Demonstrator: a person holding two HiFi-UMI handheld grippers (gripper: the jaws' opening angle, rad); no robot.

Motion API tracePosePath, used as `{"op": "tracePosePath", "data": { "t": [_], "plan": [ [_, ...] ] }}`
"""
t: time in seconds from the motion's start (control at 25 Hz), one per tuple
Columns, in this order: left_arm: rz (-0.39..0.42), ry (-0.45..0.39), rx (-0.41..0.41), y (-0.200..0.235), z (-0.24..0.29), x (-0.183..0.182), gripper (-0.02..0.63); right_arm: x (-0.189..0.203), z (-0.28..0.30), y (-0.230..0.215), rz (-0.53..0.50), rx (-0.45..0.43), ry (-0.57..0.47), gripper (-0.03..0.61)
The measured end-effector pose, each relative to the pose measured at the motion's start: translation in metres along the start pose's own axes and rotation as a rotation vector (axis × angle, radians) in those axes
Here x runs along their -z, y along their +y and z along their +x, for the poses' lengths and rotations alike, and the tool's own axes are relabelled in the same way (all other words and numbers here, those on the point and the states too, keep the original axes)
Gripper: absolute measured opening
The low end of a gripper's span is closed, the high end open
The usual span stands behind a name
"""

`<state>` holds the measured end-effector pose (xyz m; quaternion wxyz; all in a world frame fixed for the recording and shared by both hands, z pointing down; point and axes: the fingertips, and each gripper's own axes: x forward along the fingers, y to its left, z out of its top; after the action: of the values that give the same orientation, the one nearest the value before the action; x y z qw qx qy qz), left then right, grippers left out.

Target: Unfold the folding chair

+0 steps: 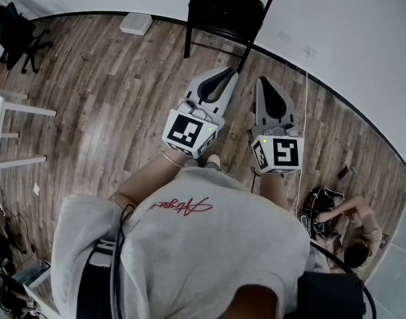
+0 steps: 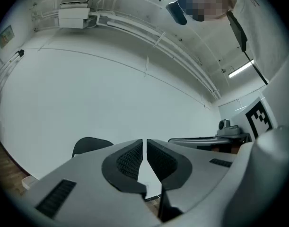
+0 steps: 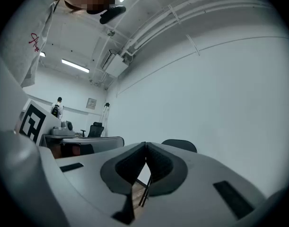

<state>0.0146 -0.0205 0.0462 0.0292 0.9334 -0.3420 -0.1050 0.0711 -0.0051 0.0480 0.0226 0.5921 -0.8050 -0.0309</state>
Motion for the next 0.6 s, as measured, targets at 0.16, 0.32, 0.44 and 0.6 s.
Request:
{"op": "tracePosePath", "data": {
  "t": [0.16, 0.32, 0.44, 0.6],
  "plan": [
    [-0.004, -0.001, -0.008, 0.0019, -0.0015, 0.0006, 0.038, -0.0017, -0.0008, 0.0021, -0.003, -0.007, 0.001, 0.017],
    [-0.012, 0.000, -0.004, -0.0018, -0.0001, 0.0029, 0.038, 0.0007, -0.0025, -0.0005, 0.006, -0.013, 0.005, 0.017],
    [-0.016, -0.004, -0.003, -0.0018, 0.0022, 0.0017, 0.038, -0.0001, -0.0024, -0.0027, 0.010, -0.014, 0.003, 0.017],
    [-0.011, -0.005, -0.002, -0.0011, 0.0042, 0.0010, 0.038, -0.0020, -0.0031, -0.0057, 0.025, -0.017, -0.010, 0.017]
  ]
}}
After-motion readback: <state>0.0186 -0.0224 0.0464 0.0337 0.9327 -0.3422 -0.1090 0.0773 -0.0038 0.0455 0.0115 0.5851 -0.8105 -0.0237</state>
